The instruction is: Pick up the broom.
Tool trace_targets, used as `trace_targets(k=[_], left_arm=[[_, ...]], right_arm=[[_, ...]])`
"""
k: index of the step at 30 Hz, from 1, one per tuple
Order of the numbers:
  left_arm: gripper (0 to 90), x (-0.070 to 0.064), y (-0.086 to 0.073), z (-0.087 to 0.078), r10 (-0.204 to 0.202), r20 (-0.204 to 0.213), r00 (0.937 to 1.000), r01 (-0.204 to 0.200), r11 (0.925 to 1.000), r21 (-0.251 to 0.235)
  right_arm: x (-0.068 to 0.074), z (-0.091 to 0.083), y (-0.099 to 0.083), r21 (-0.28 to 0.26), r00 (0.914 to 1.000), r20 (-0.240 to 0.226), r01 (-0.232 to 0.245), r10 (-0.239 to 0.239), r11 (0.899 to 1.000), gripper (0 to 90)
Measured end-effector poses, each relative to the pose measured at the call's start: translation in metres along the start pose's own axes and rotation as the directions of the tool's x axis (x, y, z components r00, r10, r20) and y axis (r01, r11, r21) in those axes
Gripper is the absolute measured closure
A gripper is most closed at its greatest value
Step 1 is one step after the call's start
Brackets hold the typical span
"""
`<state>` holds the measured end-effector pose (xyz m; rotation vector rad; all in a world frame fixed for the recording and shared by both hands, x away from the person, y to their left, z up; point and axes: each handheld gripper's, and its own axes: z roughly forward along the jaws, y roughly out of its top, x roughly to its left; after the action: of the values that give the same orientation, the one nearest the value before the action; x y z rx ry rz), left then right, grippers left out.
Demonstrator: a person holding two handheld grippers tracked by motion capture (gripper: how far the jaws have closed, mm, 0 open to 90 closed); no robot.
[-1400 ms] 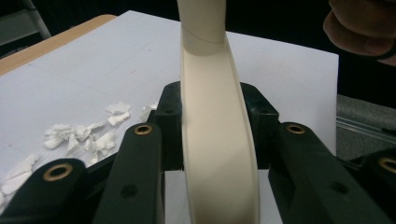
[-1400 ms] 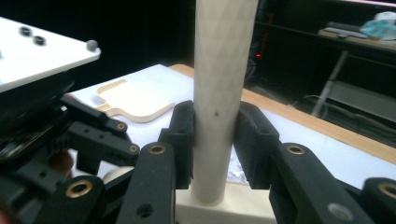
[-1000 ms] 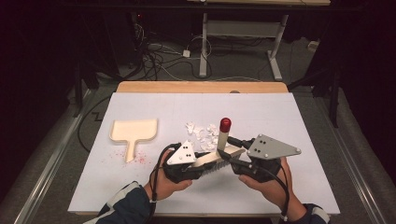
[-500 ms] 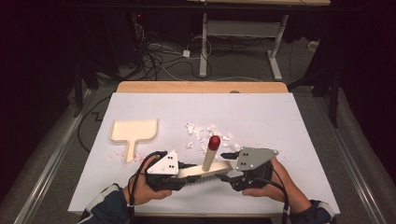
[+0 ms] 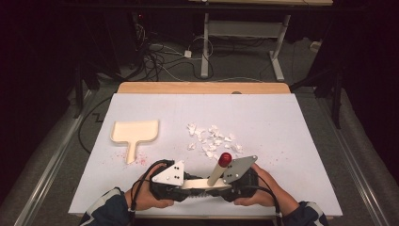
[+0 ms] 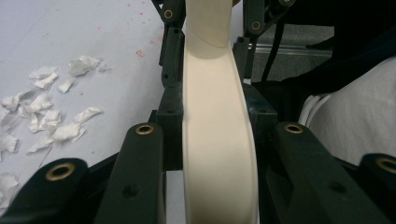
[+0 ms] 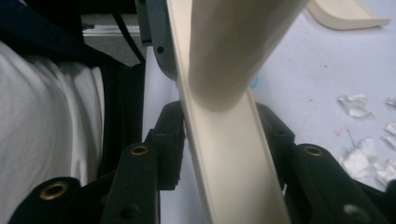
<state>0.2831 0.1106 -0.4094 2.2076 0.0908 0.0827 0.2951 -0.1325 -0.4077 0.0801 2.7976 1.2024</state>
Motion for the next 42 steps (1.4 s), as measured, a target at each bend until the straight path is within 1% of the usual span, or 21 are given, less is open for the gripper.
trace_targets(k=[5, 6, 8, 10, 14, 16, 18, 19, 23, 24, 25, 27, 28, 29, 31, 32, 35, 38, 40, 41, 42], left_arm=[[63.1, 0.001, 0.000, -0.001, 0.004, -0.004, 1.0000, -0.004, 1.0000, -0.003], [61.6, 0.000, 0.000, -0.002, 0.006, -0.022, 0.9997, -0.006, 0.9999, -0.009], [59.6, 0.000, 0.000, -0.004, 0.010, -0.027, 0.9996, -0.010, 0.9999, -0.013], [57.7, -0.001, 0.001, -0.008, 0.023, -0.063, 0.9977, -0.025, 0.9996, -0.017], [52.8, 0.000, 0.000, -0.014, 0.014, -0.099, 0.9950, -0.017, 0.9993, -0.034], [48.7, 0.002, -0.002, -0.022, -0.010, -0.160, 0.9871, 0.002, 0.9989, -0.047], [39.6, 0.002, -0.003, -0.028, -0.030, -0.234, 0.9718, 0.020, 0.9989, -0.042], [37.8, 0.002, -0.003, -0.028, -0.030, -0.234, 0.9718, 0.020, 0.9989, -0.042], [30.4, 0.003, -0.011, -0.042, -0.055, -0.357, 0.9324, 0.039, 0.9979, -0.052], [28.1, 0.003, -0.014, -0.047, -0.064, -0.393, 0.9172, 0.044, 0.9973, -0.059], [27.4, 0.002, -0.018, -0.050, -0.074, -0.418, 0.9052, 0.048, 0.9963, -0.071], [25.2, 0.001, -0.024, -0.057, -0.098, -0.453, 0.8862, 0.061, 0.9935, -0.096], [25.2, 0.001, -0.029, -0.061, -0.103, -0.485, 0.8682, 0.065, 0.9933, -0.095], [25.1, 0.000, -0.033, -0.064, -0.109, -0.508, 0.8546, 0.069, 0.9929, -0.097], [24.0, -0.001, -0.041, -0.068, -0.122, -0.532, 0.8378, 0.080, 0.9916, -0.102], [23.7, -0.003, -0.047, -0.071, -0.120, -0.557, 0.8217, 0.083, 0.9924, -0.091], [22.9, -0.005, -0.062, -0.075, -0.113, -0.591, 0.7989, 0.089, 0.9936, -0.070], [22.3, -0.005, -0.077, -0.078, -0.132, -0.607, 0.7833, 0.123, 0.9907, -0.057], [22.3, -0.007, -0.087, -0.078, -0.144, -0.625, 0.7672, 0.142, 0.9884, -0.054], [22.3, -0.008, -0.091, -0.078, -0.152, -0.627, 0.7640, 0.155, 0.9867, -0.051], [22.3, -0.008, -0.095, -0.077, -0.153, -0.628, 0.7632, 0.165, 0.9855, -0.040]], right_arm=[[-0.001, 0.001, -0.002, -0.005, 0.9998, -0.018, 0.013, -0.013, 1.000, 64.8], [0.000, 0.001, -0.001, -0.004, 0.9998, -0.016, 0.012, -0.012, 1.000, 65.7], [0.001, 0.000, 0.001, -0.011, 0.9998, -0.006, 0.021, -0.022, 1.000, 66.8], [0.002, -0.001, 0.001, -0.023, 0.9996, 0.008, 0.028, -0.028, 0.999, 67.2], [0.001, -0.004, 0.001, -0.031, 0.9993, 0.033, 0.018, -0.017, 0.999, 67.4], [-0.001, -0.007, 0.000, -0.031, 0.9988, 0.049, 0.009, -0.008, 0.999, 67.4], [-0.004, -0.009, -0.001, -0.036, 0.9978, 0.066, -0.006, 0.008, 0.999, 67.4], [-0.005, -0.011, -0.001, -0.038, 0.9971, 0.074, -0.018, 0.021, 0.999, 67.4], [-0.010, -0.015, -0.003, -0.049, 0.9924, 0.111, -0.049, 0.054, 0.998, 67.4], [-0.014, -0.019, -0.004, -0.064, 0.9841, 0.150, -0.087, 0.095, 0.994, 67.4], [-0.016, -0.021, -0.004, -0.071, 0.9794, 0.166, -0.104, 0.114, 0.992, 67.4], [-0.019, -0.026, -0.005, -0.090, 0.9722, 0.181, -0.134, 0.148, 0.987, 67.4], [-0.019, -0.026, -0.005, -0.090, 0.9722, 0.181, -0.134, 0.148, 0.987, 67.4], [-0.022, -0.029, -0.006, -0.099, 0.9679, 0.186, -0.152, 0.169, 0.983, 67.3], [-0.023, -0.033, -0.007, -0.108, 0.9592, 0.214, -0.164, 0.184, 0.980, 67.4], [-0.024, -0.034, -0.007, -0.111, 0.9585, 0.220, -0.160, 0.181, 0.981, 67.4], [-0.025, -0.039, -0.007, -0.102, 0.9491, 0.255, -0.164, 0.186, 0.981, 67.4], [-0.026, -0.042, -0.006, -0.104, 0.9399, 0.281, -0.170, 0.193, 0.980, 67.4], [-0.028, -0.044, -0.007, -0.105, 0.9379, 0.286, -0.174, 0.197, 0.979, 67.4], [-0.029, -0.046, -0.007, -0.099, 0.9287, 0.313, -0.176, 0.199, 0.979, 67.3], [-0.029, -0.046, -0.007, -0.099, 0.9287, 0.313, -0.176, 0.199, 0.979, 67.3]])
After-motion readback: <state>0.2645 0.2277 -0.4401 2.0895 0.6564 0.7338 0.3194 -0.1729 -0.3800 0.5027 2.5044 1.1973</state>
